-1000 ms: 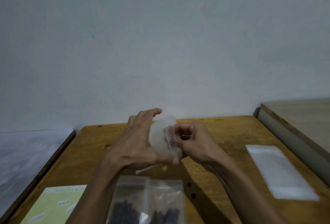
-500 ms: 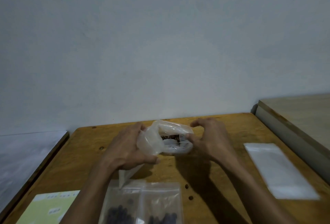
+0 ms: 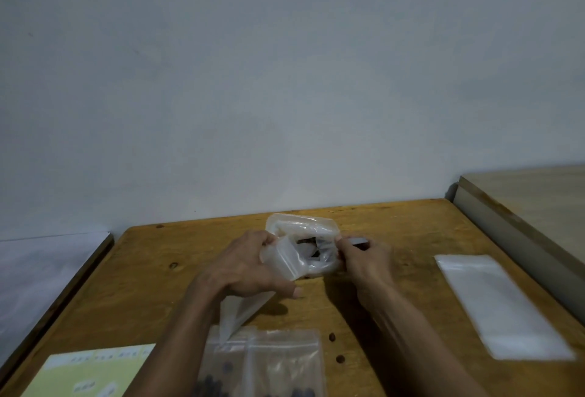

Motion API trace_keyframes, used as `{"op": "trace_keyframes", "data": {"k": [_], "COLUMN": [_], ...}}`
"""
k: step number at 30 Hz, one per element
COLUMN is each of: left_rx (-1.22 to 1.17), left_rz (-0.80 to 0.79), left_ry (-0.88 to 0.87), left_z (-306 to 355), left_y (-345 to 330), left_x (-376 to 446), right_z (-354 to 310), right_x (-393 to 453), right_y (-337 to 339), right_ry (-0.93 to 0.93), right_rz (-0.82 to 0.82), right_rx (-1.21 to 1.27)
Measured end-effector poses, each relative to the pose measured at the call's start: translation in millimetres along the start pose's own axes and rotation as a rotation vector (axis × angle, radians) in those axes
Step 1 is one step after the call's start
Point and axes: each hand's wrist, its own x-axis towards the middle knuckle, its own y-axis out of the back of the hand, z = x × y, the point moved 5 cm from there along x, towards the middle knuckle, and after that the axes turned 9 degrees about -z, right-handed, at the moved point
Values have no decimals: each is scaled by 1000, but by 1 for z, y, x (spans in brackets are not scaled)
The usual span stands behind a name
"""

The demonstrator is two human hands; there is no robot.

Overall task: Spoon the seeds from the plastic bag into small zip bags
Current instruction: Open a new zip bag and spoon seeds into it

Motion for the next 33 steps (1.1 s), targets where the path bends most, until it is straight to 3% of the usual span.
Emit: {"op": "trace_keyframes", "data": {"k": [5, 7, 10, 13, 16, 20, 23, 29, 33], "left_rx": [-39, -50, -50, -52, -45, -77, -117, -82, -62], "left_rz": [2, 0, 10, -1, 6, 23, 15, 14, 11], "left_ry": [11, 17, 16, 8, 9, 24, 25, 48, 76], "left_z": [-5, -6, -7, -9, -10, -14, -13, -9, -6], "left_y": [0, 0, -1, -2, -1, 1, 2, 2, -3], "left_x": [-1, -2, -4, -4, -6, -11, -15, -22, -23], "right_z": [-42, -45, -24, 5, 9, -30, -51, -40, -24], "right_x": [-12, -13, -6, -2, -2, -17, -27, -13, -21], "right_y": [-13, -15, -8, -9, -11, -16, -25, -17, -14], "right_ry": [377, 435, 298, 78, 68, 496, 820, 887, 994], "right_rz": [10, 52, 118, 62, 41, 132, 86, -9, 6], "right_rx": [-343, -439, -305, -44, -59, -483, -697, -739, -952]}}
